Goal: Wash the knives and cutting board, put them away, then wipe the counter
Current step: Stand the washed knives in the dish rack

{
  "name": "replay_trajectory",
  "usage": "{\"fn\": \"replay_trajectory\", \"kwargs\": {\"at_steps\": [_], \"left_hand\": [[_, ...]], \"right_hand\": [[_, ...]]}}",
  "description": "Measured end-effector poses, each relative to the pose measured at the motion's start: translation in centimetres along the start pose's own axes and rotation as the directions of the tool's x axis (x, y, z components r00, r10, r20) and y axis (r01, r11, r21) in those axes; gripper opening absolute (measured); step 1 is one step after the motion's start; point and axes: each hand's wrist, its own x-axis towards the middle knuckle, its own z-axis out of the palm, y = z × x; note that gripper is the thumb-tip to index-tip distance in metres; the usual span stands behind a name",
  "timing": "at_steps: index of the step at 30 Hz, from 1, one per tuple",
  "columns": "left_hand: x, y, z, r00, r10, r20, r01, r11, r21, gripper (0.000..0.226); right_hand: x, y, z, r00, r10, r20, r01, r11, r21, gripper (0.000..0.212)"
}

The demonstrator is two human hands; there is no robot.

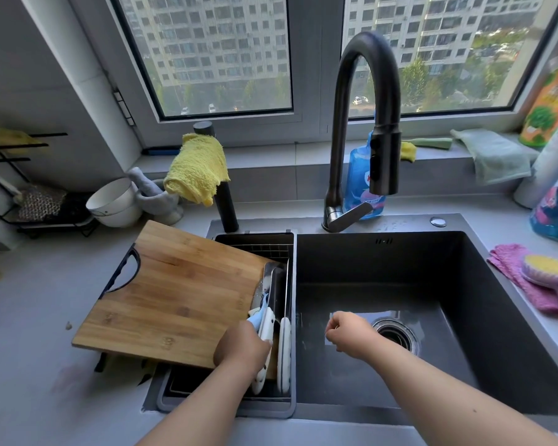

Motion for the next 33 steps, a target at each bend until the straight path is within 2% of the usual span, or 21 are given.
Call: {"fn": "replay_trajectory", "kwargs": {"at_steps": [8, 11, 23, 28, 33], "left_hand": [[-0.4, -0.2, -0.7, 0.999, 0.033, -0.042, -0.035, 0.997, -0.069, 0.029], [-0.8, -0.3, -0.8, 0.998, 0.042, -0.039, -0.045, 0.995, -0.086, 0.038], [-1.4, -2.2, -1.8, 0.991, 0.117, -0.06, -0.124, 0.982, -0.141, 0.023], [-1.3, -3.2, -2.0, 0.992, 0.116, -0.043, -0.122, 0.97, -0.211, 0.021], [-1.2, -3.9, -2.6, 0.989, 0.122, -0.083, -0.138, 0.964, -0.229, 0.018]], "right_hand": [[-0.7, -1.9, 0.7, 0.998, -0.053, -0.027, 0.053, 0.998, 0.026, 0.013], [-0.9, -2.5, 1.5, 0.997, -0.069, -0.028, 0.071, 0.996, 0.053, 0.011], [-1.3, -5.5, 3.0, 0.97, -0.211, -0.117, 0.214, 0.977, 0.01, 0.012], [-1.4, -6.7, 3.4, 0.967, -0.22, -0.13, 0.222, 0.975, 0.003, 0.012], [-1.5, -7.4, 3.6, 0.962, -0.237, -0.134, 0.242, 0.97, 0.021, 0.013]]}}
